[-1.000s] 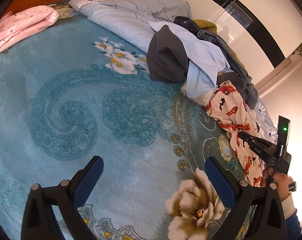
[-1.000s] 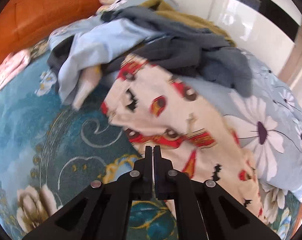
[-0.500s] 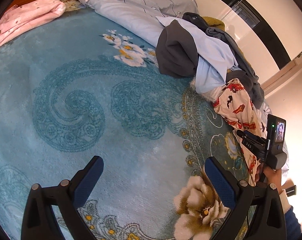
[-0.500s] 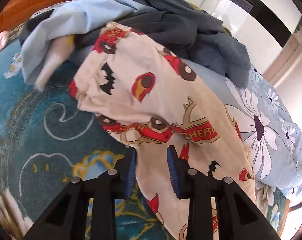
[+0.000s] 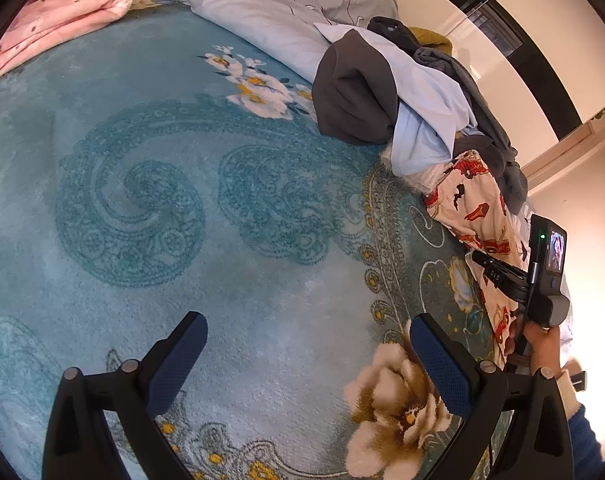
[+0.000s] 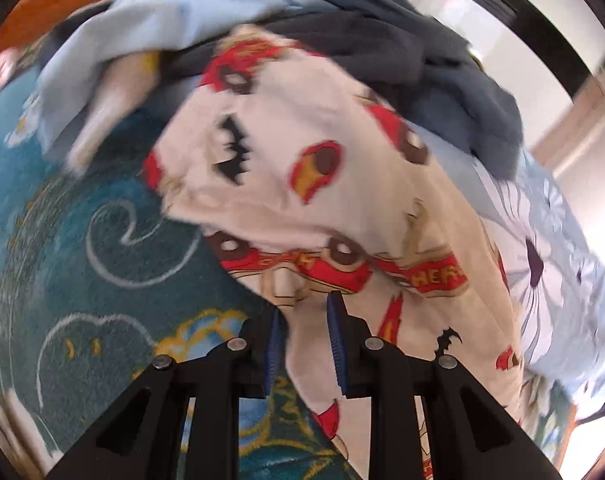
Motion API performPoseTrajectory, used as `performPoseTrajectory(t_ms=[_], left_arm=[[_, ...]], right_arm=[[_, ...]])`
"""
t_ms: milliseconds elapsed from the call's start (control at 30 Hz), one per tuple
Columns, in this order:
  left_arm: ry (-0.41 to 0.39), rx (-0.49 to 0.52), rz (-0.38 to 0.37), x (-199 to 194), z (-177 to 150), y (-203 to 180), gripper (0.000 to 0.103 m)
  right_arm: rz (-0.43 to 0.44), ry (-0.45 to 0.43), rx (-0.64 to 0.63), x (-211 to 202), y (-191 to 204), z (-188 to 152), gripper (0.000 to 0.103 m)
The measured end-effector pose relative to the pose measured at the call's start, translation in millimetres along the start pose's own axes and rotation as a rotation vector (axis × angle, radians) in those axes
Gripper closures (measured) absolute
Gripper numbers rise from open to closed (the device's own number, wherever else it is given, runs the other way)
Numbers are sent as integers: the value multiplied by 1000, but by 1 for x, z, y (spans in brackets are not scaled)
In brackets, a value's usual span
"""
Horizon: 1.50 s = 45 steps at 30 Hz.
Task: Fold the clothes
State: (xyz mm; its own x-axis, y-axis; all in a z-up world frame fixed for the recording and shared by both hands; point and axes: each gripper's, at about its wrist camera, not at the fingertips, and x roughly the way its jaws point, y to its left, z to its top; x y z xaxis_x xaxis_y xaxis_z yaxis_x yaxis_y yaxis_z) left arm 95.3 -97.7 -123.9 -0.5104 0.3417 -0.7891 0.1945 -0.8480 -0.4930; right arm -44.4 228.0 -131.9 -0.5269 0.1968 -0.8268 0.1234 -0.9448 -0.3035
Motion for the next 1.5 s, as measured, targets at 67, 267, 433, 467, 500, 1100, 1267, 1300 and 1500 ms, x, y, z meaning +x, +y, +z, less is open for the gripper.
performPoseTrajectory(t_ms=[67, 267, 433, 467, 500, 1100, 1267, 1300, 1500], left_arm=[[-2, -20, -11, -1, 1, 3, 0], [29, -89, -105, 5, 1, 0, 0], [98, -232, -302, 23, -4, -9, 0], [120, -268, -356, 30, -7, -12, 0], [144, -304, -412, 37, -10, -16, 0], [361, -501, -482, 69, -70, -39, 27], [394, -587, -504, 74, -87, -39, 48], [375, -578, -493, 71, -86, -39, 56], [256, -501, -417, 53, -76, -42, 100]], right_arm=[[36, 5, 62, -3, -11, 2, 102], [160, -98, 121, -55, -28, -3, 102], [341, -157, 128, -117, -7, -39, 102], [378, -164, 116, -130, 5, -49, 102], [412, -157, 91, -137, 9, -64, 102], [688, -46, 53, -173, 54, -167, 100], [695, -78, 44, -182, 53, -172, 100], [698, -83, 42, -183, 52, -173, 100], [685, -71, 38, -187, 49, -184, 99]])
